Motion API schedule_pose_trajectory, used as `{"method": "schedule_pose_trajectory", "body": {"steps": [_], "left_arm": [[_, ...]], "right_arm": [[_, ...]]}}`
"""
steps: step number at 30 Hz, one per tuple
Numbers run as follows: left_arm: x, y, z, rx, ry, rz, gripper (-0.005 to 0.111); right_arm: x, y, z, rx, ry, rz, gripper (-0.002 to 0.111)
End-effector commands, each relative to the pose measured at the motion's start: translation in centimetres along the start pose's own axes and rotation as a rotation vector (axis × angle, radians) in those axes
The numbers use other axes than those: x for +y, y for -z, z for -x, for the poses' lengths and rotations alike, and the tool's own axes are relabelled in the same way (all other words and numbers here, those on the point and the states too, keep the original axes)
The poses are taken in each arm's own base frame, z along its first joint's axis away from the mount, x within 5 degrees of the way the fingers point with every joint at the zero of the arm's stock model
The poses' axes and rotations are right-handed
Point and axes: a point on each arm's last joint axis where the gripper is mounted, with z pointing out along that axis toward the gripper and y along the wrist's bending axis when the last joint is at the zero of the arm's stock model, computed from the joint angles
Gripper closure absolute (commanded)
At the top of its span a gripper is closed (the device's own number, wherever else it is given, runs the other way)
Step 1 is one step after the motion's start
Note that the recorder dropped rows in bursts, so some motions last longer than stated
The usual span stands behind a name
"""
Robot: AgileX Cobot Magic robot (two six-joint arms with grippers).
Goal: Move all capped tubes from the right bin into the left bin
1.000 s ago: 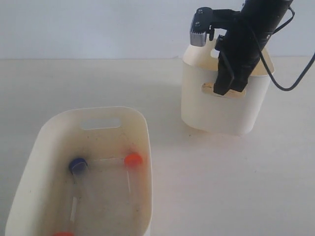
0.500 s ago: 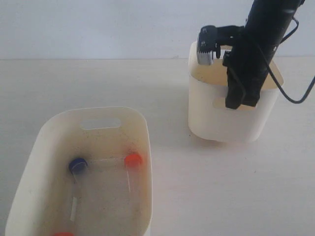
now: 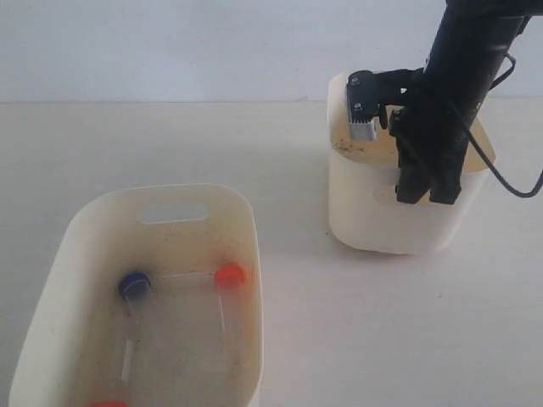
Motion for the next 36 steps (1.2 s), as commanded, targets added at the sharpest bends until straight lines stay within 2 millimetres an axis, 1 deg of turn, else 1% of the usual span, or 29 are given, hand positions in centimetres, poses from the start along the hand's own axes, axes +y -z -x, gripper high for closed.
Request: {"method": "schedule_pose_trajectory", "body": {"steps": [1,3,5,7,11,14,16,18,23,25,28,32,36], "left_arm": [[0.0,0.1,0.3,-0.021,0.013,0.001,0.102],[0.0,0.1,0.3,-0.021,0.013,0.001,0.102],[0.0,0.1,0.3,-0.021,0.013,0.001,0.102],[0.0,0.1,0.3,-0.021,0.013,0.001,0.102],[0.0,0.1,0.3,-0.021,0.013,0.001,0.102],[0.0,0.1,0.3,-0.021,0.013,0.001,0.102],[0.0,0.1,0.3,-0.021,0.013,0.001,0.102],[0.0,0.1,0.3,-0.021,0.013,0.001,0.102],[0.0,0.1,0.3,-0.021,0.013,0.001,0.102],[0.0,0.1,0.3,-0.021,0.013,0.001,0.102],[0.0,0.1,0.3,-0.021,0.013,0.001,0.102],[0.0,0.1,0.3,-0.021,0.013,0.001,0.102],[0.0,0.1,0.3,-0.021,0.013,0.001,0.102]], "right_arm": [[-1.4,4.4,-0.1,-0.015,0.04,-0.21,0.109],[-1.6,6.1,0.3,-0.038,0.041,-0.246,0.109],[-1.7,7.1,0.4,-0.045,0.041,-0.249,0.109],[-1.7,6.5,0.4,-0.032,0.039,-0.22,0.109],[-2.3,4.6,0.6,-0.019,0.029,-0.159,0.109],[-2.3,3.8,0.6,-0.012,0.025,-0.118,0.109],[-2.3,3.9,0.6,-0.016,0.044,-0.118,0.109],[-2.3,4.4,0.8,-0.028,0.052,-0.133,0.109],[-1.2,7.3,1.8,-0.183,0.029,-0.153,0.109],[-0.9,7.8,1.8,-0.192,0.019,-0.164,0.109],[-1.1,7.8,1.4,-0.202,-0.013,-0.158,0.109],[-1.5,7.3,1.0,-0.239,-0.059,-0.124,0.109],[-1.1,6.0,0.7,-0.224,-0.065,-0.082,0.109]]}}
